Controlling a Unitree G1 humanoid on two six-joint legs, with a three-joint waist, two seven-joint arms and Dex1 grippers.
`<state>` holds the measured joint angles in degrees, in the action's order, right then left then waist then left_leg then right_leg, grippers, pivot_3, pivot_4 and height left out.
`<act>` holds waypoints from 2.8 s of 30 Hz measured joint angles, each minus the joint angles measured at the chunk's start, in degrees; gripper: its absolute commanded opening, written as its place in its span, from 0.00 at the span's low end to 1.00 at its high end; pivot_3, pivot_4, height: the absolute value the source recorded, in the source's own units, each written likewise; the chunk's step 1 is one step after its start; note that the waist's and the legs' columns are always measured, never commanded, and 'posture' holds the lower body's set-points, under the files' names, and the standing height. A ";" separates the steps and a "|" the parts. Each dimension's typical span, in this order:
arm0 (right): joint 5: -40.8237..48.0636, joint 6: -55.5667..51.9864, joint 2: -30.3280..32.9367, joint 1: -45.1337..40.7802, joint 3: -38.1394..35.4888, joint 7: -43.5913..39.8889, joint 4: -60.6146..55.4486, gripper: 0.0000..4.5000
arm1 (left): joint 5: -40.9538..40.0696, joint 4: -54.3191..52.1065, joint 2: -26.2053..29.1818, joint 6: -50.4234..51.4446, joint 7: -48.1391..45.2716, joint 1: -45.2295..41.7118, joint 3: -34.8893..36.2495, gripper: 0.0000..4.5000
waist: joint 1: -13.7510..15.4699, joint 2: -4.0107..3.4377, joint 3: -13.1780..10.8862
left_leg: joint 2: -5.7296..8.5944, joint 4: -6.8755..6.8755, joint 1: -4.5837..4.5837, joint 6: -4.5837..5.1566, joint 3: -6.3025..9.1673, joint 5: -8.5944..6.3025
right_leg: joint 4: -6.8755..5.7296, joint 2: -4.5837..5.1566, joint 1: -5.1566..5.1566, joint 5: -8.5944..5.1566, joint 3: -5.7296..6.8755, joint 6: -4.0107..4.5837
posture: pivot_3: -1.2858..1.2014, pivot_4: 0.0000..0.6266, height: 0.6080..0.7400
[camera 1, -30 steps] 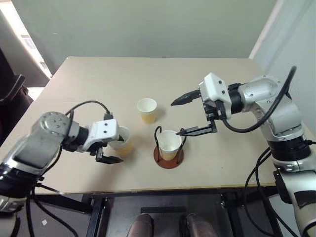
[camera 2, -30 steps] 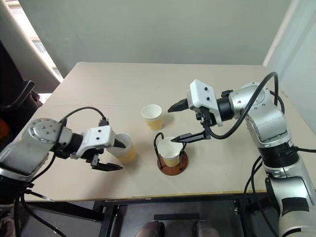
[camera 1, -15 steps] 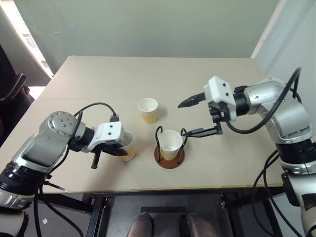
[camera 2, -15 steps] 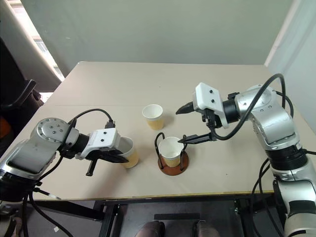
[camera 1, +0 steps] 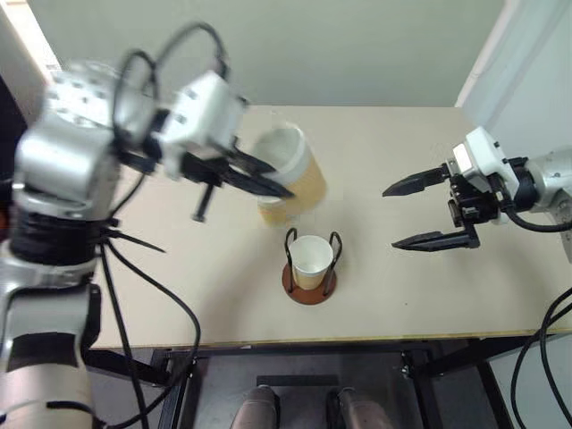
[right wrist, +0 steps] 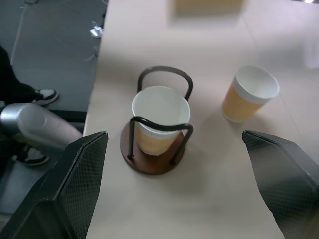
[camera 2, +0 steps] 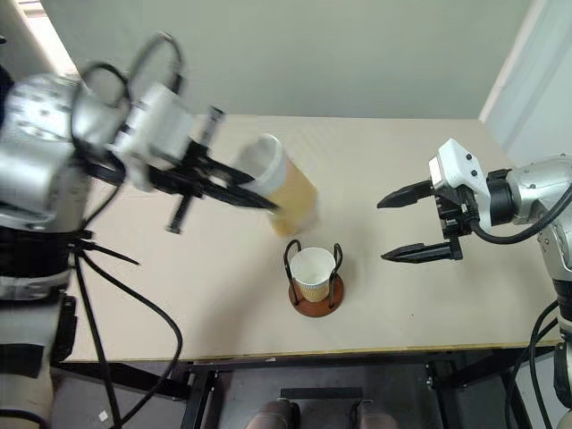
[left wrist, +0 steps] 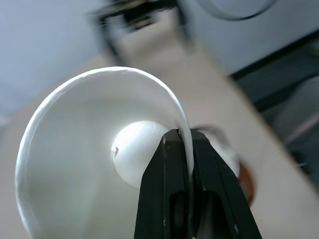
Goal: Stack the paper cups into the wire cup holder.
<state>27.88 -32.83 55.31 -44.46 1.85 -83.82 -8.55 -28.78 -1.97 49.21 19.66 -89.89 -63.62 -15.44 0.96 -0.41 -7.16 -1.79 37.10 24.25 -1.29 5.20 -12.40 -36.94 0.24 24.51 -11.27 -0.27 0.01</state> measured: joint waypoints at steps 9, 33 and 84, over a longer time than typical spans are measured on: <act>0.40 -1.96 1.99 3.94 -1.55 3.11 -4.67 1.00 | -0.24 3.95 -0.42 -7.69 -0.06 -1.77 -11.41 0.01 | 0.12 0.00 -0.01 | 0.00 0.06 0.12 0.11 -0.01 -0.06 | 0.05 0.00 -0.01 -0.10 0.01 -0.20 | 0.52 0.24 1.00; 3.45 -4.44 3.87 8.50 -3.65 8.94 -10.10 1.00 | 4.36 7.70 -0.66 -16.37 -0.11 -4.45 -22.47 0.01 | 0.45 0.00 -0.01 | 0.03 0.34 0.32 0.24 0.00 -0.14 | 0.10 0.00 -0.04 -0.16 0.01 -0.48 | 0.52 0.24 1.00; 0.82 -5.36 -2.89 3.73 4.01 16.26 -12.54 1.00 | 38.06 67.65 -20.32 -33.72 12.74 -10.79 -6.67 0.56 | 1.56 -0.03 -0.01 | 0.13 1.17 0.78 0.71 -0.16 -0.48 | 0.15 0.12 0.07 -0.19 -0.10 -0.90 | 0.52 0.24 1.00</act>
<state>28.70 -38.20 52.43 -40.73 5.87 -67.56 -21.08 9.29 65.68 28.89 -14.06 -77.14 -74.41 -22.11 2.52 -0.45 -7.17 -1.66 38.27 25.02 -0.58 5.04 -12.88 -36.79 0.36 24.58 -11.46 -0.37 -0.89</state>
